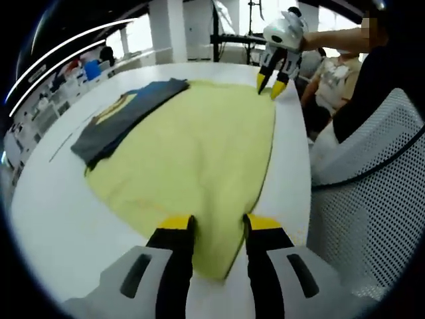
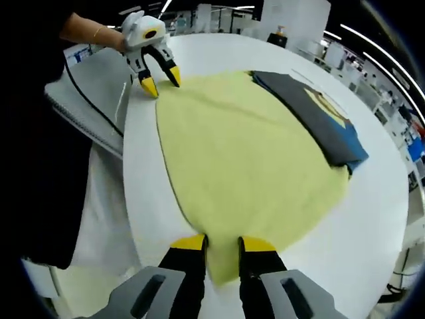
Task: Fold the garment on the visible template until the final outline fits inside the template.
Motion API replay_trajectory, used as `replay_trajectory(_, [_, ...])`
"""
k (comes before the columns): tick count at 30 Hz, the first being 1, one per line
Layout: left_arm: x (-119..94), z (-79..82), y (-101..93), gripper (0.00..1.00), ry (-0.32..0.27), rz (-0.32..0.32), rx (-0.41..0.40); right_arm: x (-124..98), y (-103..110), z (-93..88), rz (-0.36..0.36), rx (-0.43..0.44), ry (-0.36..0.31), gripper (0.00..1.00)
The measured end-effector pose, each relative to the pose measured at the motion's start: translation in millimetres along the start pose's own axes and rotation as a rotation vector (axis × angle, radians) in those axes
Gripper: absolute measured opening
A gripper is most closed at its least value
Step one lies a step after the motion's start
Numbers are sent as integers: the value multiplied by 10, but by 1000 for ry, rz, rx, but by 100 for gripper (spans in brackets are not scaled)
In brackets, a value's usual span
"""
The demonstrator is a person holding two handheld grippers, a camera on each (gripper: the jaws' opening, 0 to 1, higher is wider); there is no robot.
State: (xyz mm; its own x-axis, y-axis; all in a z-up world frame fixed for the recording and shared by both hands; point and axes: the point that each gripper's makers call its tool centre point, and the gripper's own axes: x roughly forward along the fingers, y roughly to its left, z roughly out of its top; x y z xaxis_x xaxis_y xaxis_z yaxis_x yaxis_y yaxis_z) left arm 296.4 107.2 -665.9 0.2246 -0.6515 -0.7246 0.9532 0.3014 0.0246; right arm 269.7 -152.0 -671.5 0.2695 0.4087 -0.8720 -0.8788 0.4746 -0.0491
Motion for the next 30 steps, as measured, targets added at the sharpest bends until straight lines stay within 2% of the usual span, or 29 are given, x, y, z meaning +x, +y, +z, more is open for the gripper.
replay_trajectory(3, [10, 7, -18, 21, 0, 1, 4, 13, -25, 10, -1, -3, -7, 6])
replay_trajectory(7, [15, 4, 18, 9, 11, 23, -1, 16, -78, 14, -13, -3, -7, 0])
replay_trajectory(10, [12, -4, 54, 3, 20, 42, -14, 16, -98, 25, -7, 35, -13, 0])
replay_trajectory(19, [-60, 36, 72, 1, 56, 72, -7, -98, -97, 58, 0, 126, -55, 0])
replay_trajectory(22, [-112, 59, 91, 1, 83, 89, -36, -163, -98, 97, -3, 147, -69, 0])
replay_trajectory(27, [-178, 119, 103, 1, 119, 106, -35, -306, -104, 213, -16, 198, -111, 0])
replay_trajectory(30, [-219, 132, 109, 0, 127, 106, -80, -361, -105, 241, -18, 208, -115, 0])
